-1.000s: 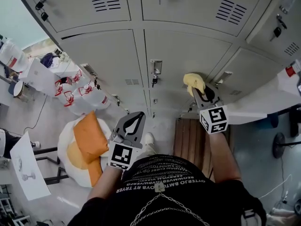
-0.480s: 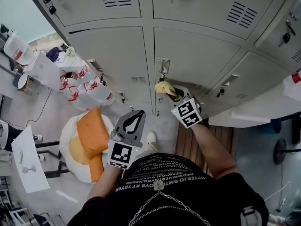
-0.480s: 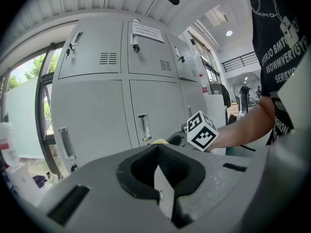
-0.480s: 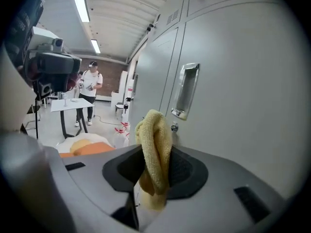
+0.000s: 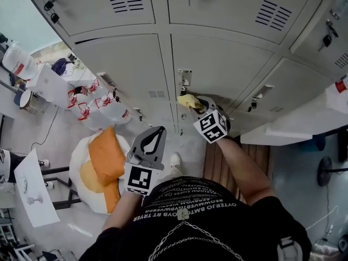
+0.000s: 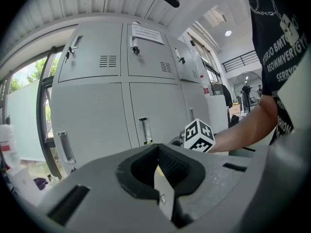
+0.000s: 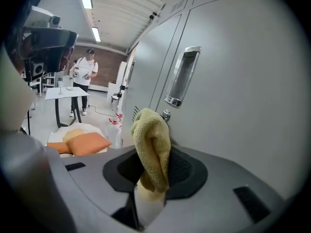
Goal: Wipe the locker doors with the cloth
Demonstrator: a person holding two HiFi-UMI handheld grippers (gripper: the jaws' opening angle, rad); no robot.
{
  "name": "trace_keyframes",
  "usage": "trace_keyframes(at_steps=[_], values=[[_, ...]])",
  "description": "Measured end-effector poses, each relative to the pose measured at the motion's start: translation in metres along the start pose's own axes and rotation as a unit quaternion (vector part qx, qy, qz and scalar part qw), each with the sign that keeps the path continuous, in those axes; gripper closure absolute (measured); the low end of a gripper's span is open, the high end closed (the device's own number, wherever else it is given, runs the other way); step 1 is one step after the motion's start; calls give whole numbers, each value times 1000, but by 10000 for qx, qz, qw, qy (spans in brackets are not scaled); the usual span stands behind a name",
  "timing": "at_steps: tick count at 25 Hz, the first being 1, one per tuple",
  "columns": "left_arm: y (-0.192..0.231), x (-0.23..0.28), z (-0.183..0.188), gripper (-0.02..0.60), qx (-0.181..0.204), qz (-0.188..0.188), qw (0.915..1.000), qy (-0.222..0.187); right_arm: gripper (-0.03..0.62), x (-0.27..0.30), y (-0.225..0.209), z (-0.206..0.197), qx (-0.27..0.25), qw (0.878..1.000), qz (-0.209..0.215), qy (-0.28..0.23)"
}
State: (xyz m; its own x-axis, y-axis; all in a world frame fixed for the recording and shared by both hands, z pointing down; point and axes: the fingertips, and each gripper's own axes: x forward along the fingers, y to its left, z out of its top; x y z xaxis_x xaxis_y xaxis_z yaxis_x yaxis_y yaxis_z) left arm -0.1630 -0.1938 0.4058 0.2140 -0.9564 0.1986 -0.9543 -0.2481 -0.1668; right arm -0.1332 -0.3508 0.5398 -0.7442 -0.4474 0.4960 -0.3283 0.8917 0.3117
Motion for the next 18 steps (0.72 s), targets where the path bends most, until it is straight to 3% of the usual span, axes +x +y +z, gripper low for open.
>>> trace_keyframes(at_steps=[18], values=[[-35, 7, 16, 575, 139, -146, 9998, -79, 496, -67, -82, -85, 908, 9906, -969, 342]])
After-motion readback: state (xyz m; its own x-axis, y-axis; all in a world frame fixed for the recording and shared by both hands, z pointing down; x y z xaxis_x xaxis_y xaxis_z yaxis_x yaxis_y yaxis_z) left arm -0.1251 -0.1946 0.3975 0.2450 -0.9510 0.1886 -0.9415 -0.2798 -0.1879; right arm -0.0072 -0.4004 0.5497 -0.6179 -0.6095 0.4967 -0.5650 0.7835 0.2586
